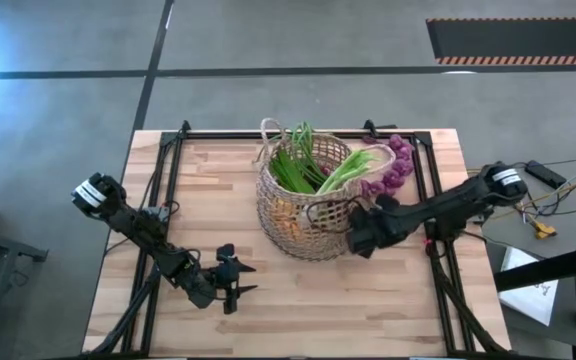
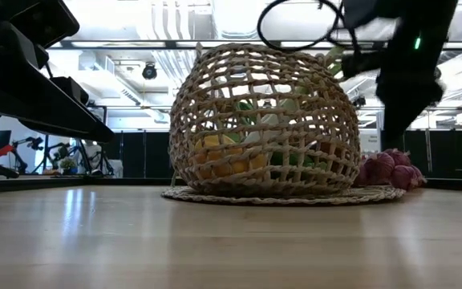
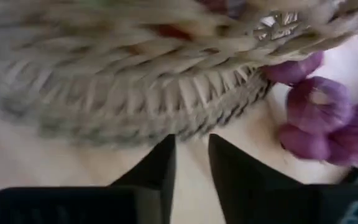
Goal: Build produce basket
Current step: Adjust the basket slightly to the top left, then put the string of onions into the basket
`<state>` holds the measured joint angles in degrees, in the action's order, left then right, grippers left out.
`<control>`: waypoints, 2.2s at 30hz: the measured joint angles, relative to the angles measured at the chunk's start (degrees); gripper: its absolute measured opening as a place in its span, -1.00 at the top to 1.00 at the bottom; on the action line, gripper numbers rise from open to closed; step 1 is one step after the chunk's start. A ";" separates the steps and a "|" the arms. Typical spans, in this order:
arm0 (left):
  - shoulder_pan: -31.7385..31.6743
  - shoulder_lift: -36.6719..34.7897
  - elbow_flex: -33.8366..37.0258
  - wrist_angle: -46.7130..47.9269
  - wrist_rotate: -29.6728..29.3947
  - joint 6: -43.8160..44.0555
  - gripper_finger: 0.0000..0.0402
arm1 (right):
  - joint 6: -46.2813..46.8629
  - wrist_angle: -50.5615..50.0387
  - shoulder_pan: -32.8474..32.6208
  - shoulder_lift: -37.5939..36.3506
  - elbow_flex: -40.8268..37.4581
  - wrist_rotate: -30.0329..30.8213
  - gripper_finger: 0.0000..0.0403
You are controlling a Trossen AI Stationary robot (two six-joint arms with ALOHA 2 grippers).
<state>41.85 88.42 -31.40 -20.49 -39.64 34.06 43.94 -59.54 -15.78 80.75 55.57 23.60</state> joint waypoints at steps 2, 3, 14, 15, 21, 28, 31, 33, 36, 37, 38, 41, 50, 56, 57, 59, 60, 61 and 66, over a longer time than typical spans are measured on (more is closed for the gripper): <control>0.00 0.00 0.00 -0.02 0.00 0.00 0.00 | -0.14 7.83 1.89 -0.65 -4.93 0.18 0.72; 0.00 0.00 0.00 -0.02 0.00 0.02 0.00 | -0.26 11.98 2.59 -0.59 -7.09 0.12 0.78; 0.00 -0.02 -0.21 -1.90 -0.06 0.02 0.00 | 1.91 34.61 3.68 8.95 -10.17 -3.85 0.96; 0.00 -0.02 -0.34 -1.89 -0.04 0.02 0.00 | 2.05 35.94 3.68 10.42 -8.99 -4.69 0.96; 0.00 -0.02 -0.68 -1.90 -0.08 0.02 0.00 | 1.98 38.49 3.81 19.37 2.24 -4.22 0.96; 0.00 -0.02 -0.74 -1.99 -0.07 0.02 0.00 | -8.95 38.22 3.42 25.67 20.07 -2.32 0.96; 0.02 -0.02 -0.74 -2.01 -0.07 0.04 0.00 | -13.95 34.07 2.57 25.60 26.29 -6.34 0.96; 0.16 -0.02 -0.74 -2.01 -0.07 0.07 0.00 | -15.68 27.86 1.55 25.12 29.37 -8.07 0.96; 0.20 -0.02 -0.74 -2.05 -0.07 0.09 0.00 | -16.96 18.32 -0.60 23.83 32.28 -8.03 0.96; 0.20 -0.02 -0.72 -2.03 -0.07 0.09 0.00 | -17.22 15.51 -1.50 23.26 32.82 -7.97 0.96; 0.20 -0.02 -0.72 -2.08 -0.07 0.09 0.00 | -17.37 12.93 -2.41 22.47 33.12 -7.84 0.96; 0.20 -0.02 -0.72 -2.10 -0.07 0.09 0.00 | -13.26 7.08 -5.34 20.28 33.15 -7.47 0.95; 0.15 -0.04 -0.57 -2.12 -0.07 0.04 0.00 | 4.33 -19.04 -10.69 13.40 31.80 3.05 0.71; 0.15 -0.04 -0.55 -2.09 -0.07 -0.39 0.00 | 12.83 -29.35 -5.65 4.74 24.26 14.60 0.52; 0.15 -0.04 -0.51 -2.07 -0.09 -0.39 0.00 | 12.43 -28.76 -3.51 2.62 22.11 14.67 0.50; 0.15 -0.04 -0.50 -2.06 -0.07 -0.42 0.00 | 12.08 -28.12 2.01 -2.06 17.48 15.04 0.46; 0.15 -0.04 -0.48 -2.05 -0.08 -0.42 0.00 | 11.85 -27.65 5.17 -4.38 15.13 15.14 0.45; 0.15 -0.04 -0.48 -2.05 -0.07 -0.42 0.00 | 10.87 -26.35 8.51 -6.74 12.74 15.29 0.43; 0.00 -0.04 -0.46 -1.97 -0.07 -0.46 0.00 | -4.81 -6.22 27.46 -16.28 1.68 7.67 0.36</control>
<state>41.84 88.38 -31.86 -22.46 -39.70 33.60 39.13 -65.76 11.68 64.48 57.25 31.27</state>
